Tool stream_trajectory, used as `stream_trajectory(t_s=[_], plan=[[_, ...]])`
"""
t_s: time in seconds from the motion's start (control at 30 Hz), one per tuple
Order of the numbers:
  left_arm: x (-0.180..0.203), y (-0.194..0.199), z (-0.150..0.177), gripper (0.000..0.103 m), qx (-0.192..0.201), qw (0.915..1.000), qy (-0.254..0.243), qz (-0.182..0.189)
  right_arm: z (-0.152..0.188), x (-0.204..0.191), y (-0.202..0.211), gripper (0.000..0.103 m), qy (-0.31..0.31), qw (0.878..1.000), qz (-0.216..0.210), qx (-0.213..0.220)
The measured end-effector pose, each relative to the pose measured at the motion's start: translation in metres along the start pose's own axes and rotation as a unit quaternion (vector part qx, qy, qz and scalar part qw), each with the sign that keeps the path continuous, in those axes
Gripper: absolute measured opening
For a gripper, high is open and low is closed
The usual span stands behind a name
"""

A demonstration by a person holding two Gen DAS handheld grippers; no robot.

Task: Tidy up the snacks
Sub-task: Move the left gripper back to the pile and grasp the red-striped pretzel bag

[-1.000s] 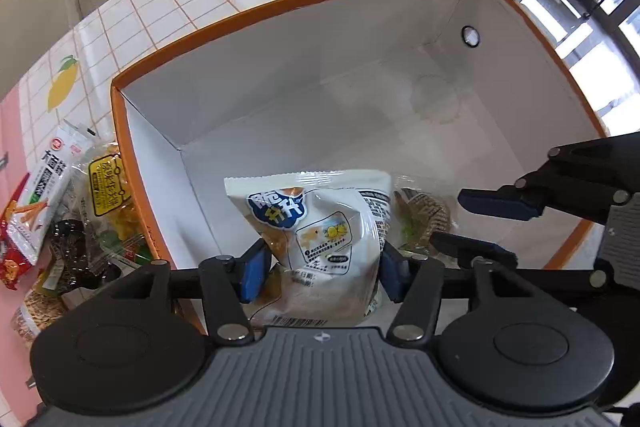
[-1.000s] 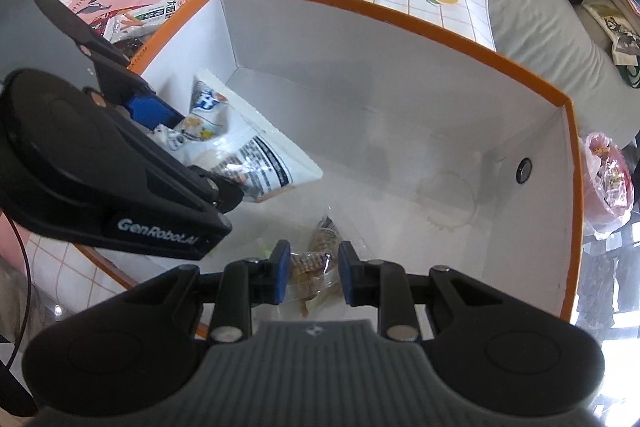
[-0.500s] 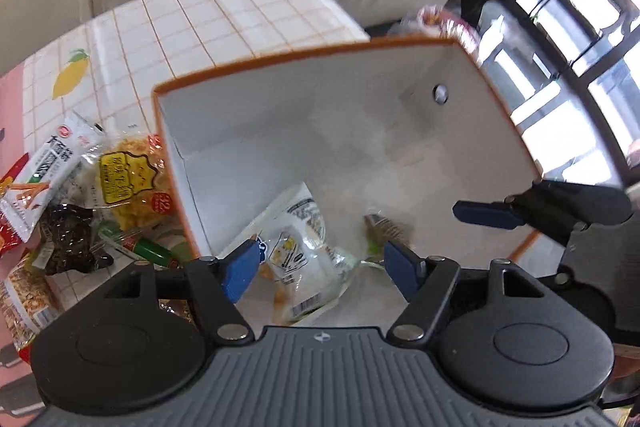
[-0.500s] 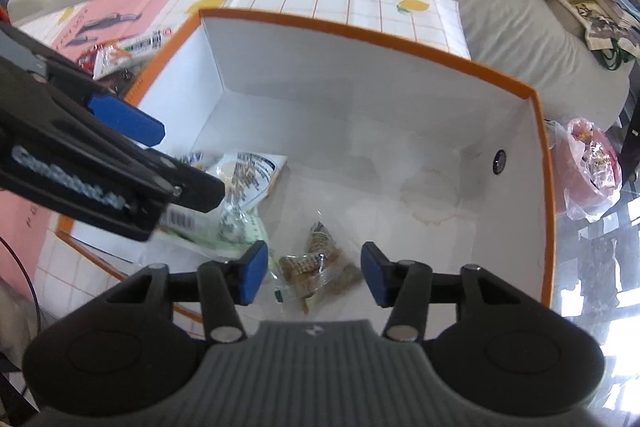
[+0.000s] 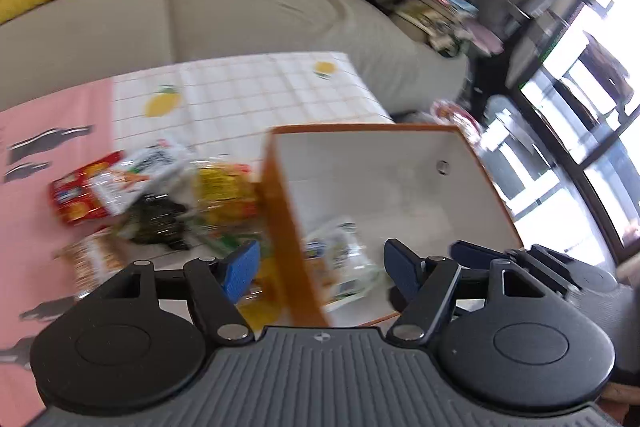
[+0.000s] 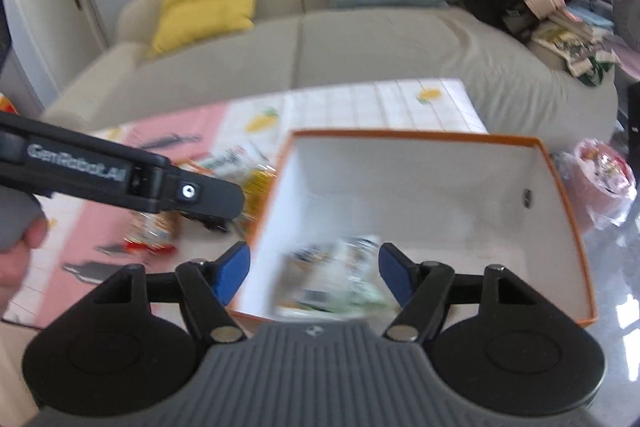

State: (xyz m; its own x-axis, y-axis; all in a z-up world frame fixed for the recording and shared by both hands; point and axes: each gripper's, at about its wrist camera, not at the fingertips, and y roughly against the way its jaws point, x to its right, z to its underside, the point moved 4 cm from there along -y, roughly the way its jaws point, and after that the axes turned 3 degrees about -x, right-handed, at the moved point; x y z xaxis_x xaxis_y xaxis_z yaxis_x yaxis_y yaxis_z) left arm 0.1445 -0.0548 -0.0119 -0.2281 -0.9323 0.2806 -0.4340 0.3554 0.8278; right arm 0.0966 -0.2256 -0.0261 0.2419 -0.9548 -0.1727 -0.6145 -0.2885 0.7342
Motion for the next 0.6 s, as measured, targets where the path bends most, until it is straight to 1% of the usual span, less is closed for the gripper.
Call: stream_trajectory(t_s=[0.13, 0.23, 0.4, 0.5, 0.6], plan=[[-0.035, 0.02, 0.018, 0.083, 0.022, 0.998, 0.029, -0.051, 0.011, -0.037, 0.003, 0.07, 0.0, 0.999, -0.011, 0.032], [-0.059, 0.03, 0.035, 0.083, 0.028, 0.9953, 0.054, -0.075, 0.022, -0.064, 0.0, 0.069, 0.015, 0.999, -0.01, 0.046], [-0.09, 0.032, 0.066, 0.083, 0.022, 0.9911, 0.089, -0.096, 0.043, -0.104, -0.017, 0.069, 0.07, 0.996, 0.005, 0.049], [-0.105, 0.029, 0.082, 0.083, 0.011, 0.9892, 0.106, -0.101, 0.054, -0.119, -0.029, 0.066, 0.099, 0.994, 0.018, 0.04], [-0.116, 0.027, 0.095, 0.083, 0.008, 0.9881, 0.106, -0.111, 0.066, -0.131, -0.044, 0.064, 0.134, 0.99, 0.032, 0.031]])
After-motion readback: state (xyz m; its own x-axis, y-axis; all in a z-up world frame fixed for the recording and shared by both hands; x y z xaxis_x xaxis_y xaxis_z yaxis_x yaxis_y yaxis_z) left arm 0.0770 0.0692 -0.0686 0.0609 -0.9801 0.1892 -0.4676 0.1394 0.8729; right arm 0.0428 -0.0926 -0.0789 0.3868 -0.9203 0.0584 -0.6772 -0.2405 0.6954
